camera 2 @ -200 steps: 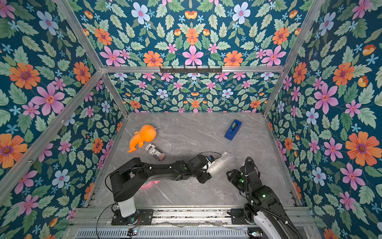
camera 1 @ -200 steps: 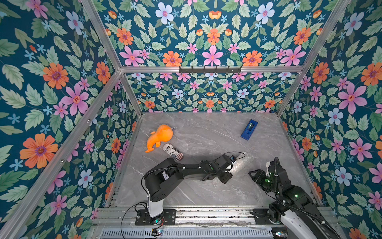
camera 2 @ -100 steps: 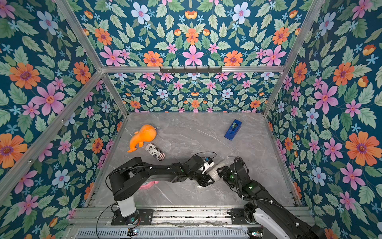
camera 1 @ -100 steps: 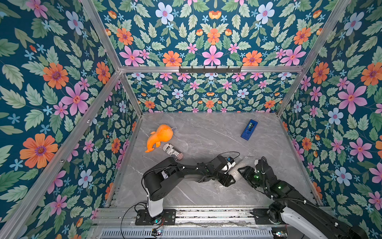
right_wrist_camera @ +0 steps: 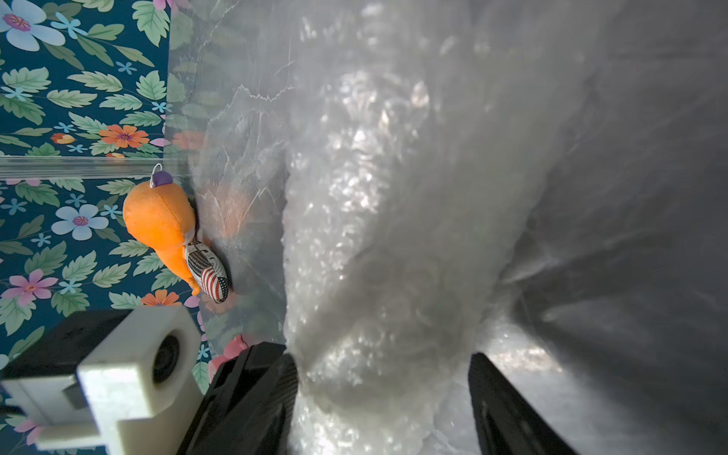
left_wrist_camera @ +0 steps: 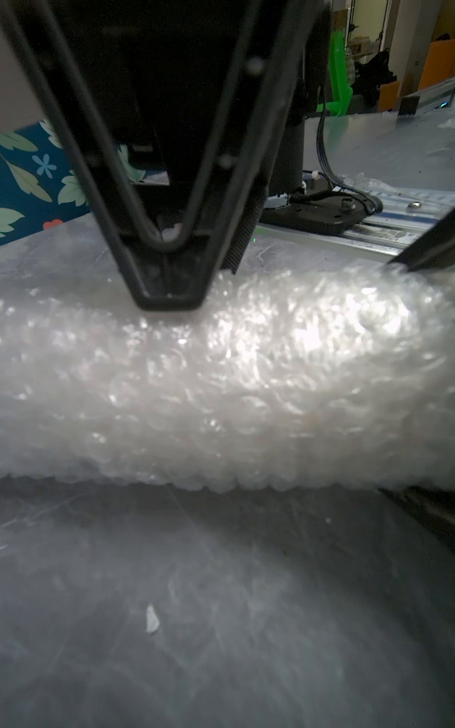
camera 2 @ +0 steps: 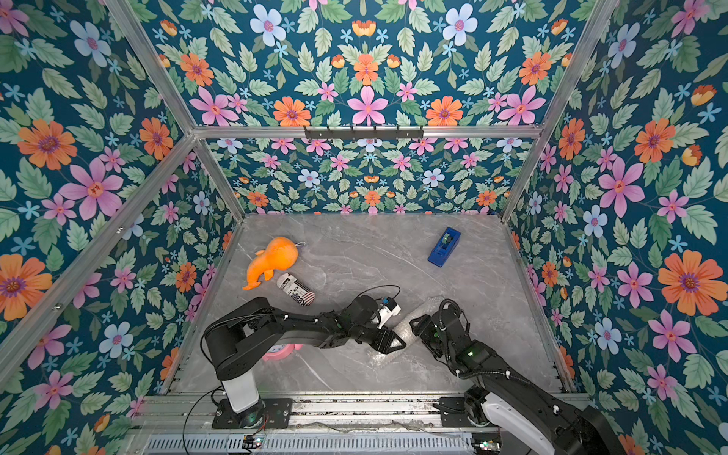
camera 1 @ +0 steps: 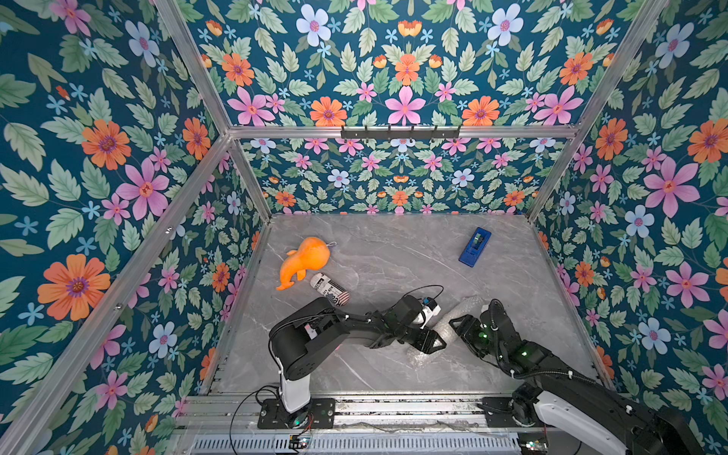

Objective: Wrap vases in bubble wrap
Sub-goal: Turn over the wrapped vase at the center of the board.

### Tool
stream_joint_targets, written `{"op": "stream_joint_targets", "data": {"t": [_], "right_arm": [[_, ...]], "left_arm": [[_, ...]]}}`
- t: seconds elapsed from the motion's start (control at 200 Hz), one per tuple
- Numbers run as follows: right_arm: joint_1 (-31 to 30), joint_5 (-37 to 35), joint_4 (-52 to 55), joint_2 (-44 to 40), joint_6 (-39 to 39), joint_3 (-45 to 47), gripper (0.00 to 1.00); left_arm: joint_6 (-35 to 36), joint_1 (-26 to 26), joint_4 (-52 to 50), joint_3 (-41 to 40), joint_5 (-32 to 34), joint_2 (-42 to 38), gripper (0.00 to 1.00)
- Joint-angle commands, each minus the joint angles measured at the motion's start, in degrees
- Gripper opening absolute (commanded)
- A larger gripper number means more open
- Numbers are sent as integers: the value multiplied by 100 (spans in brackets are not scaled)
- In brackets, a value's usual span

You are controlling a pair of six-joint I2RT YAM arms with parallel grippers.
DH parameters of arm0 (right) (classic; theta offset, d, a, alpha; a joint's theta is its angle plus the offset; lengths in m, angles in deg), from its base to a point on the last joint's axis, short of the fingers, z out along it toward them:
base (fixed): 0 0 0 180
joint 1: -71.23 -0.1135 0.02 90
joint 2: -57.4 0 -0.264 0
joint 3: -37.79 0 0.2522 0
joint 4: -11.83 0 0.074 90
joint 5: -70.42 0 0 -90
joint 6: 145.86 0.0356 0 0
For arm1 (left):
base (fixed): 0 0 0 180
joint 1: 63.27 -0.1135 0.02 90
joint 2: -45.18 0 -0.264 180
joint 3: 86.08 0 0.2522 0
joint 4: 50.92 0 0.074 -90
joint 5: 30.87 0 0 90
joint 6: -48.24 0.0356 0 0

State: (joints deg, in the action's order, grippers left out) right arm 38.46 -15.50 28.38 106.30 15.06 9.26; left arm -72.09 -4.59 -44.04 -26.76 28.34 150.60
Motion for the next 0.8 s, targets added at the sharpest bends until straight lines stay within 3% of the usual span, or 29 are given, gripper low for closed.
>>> {"op": "stream_joint_targets", "data": {"t": [0.0, 0.305, 0.67, 0.795], "right_arm": [[-51, -108, -352, 207, 121, -93, 70], [-284, -168, -1017, 1016, 160, -226, 73], [-418, -259, -1452, 1571, 270, -248, 77], [-431, -199, -1690, 1737, 307, -275, 77]], "left_arm": [[-321, 11, -1373, -126, -24, 111, 41], [-1504, -42, 395, -783, -486, 113, 40], [-2094, -172, 1271, -1001, -658, -57, 39], [-2745, -173, 2434, -1257, -849, -3, 40]]}}
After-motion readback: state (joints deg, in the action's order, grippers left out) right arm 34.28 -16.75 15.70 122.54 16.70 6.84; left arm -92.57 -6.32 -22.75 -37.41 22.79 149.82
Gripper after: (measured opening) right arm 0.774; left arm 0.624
